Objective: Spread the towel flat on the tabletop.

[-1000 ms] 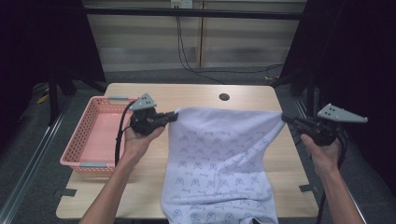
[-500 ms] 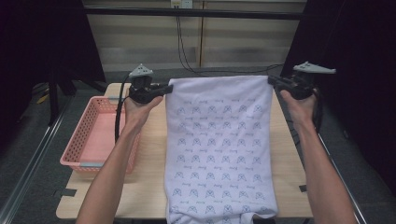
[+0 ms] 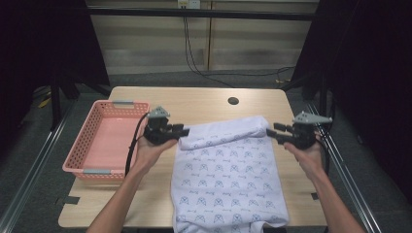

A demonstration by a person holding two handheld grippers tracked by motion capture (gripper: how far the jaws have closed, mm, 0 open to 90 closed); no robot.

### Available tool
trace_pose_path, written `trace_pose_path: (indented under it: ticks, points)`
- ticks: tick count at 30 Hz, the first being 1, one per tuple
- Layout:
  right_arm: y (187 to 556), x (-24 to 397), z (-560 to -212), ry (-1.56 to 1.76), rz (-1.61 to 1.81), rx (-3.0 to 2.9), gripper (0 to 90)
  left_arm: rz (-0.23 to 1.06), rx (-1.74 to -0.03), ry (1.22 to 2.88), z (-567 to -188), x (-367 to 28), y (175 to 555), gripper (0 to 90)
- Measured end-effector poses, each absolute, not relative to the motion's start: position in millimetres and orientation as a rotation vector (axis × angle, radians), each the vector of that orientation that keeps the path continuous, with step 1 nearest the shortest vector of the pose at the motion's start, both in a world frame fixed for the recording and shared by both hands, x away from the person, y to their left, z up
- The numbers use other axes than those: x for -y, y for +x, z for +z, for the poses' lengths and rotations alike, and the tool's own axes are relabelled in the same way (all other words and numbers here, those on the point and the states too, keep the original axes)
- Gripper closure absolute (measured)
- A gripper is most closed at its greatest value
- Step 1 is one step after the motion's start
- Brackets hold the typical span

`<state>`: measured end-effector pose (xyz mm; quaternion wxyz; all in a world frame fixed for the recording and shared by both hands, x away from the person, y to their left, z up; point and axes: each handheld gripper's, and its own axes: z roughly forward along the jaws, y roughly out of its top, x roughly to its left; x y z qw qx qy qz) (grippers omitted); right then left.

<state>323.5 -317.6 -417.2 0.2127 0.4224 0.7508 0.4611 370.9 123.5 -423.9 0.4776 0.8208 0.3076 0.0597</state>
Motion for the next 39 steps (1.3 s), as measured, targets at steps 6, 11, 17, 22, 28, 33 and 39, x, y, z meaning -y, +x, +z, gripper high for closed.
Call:
trace_pose_path:
  ticks: [6,11,17,22,28,33,39]
  points:
    - [268,307,-445,1.173,1.260,-2.245,51.1,0.016,-0.683,2.116,-454,-119,319,67.2]
    - [242,290,-484,1.161,1.081,-2.435,48.3,-0.031,-0.656,2.245,-495,-115,285,64.1]
    - [233,285,-497,1.130,1.005,-2.465,71.3,0.014,-0.640,2.273,-496,-119,276,80.7]
    - [210,288,-495,1.110,1.036,-2.533,85.8,-0.054,-0.605,2.282,-496,-123,262,87.6]
    - [180,284,-491,1.055,1.019,-2.636,86.3,-0.150,-0.564,2.318,-494,-126,235,87.8]
    - [180,285,-489,1.043,1.067,-2.687,67.5,-0.110,-0.578,2.255,-485,-132,236,75.1]
    - [215,308,-469,1.105,1.138,-2.415,58.9,0.039,-0.722,2.116,-464,-129,296,66.6]
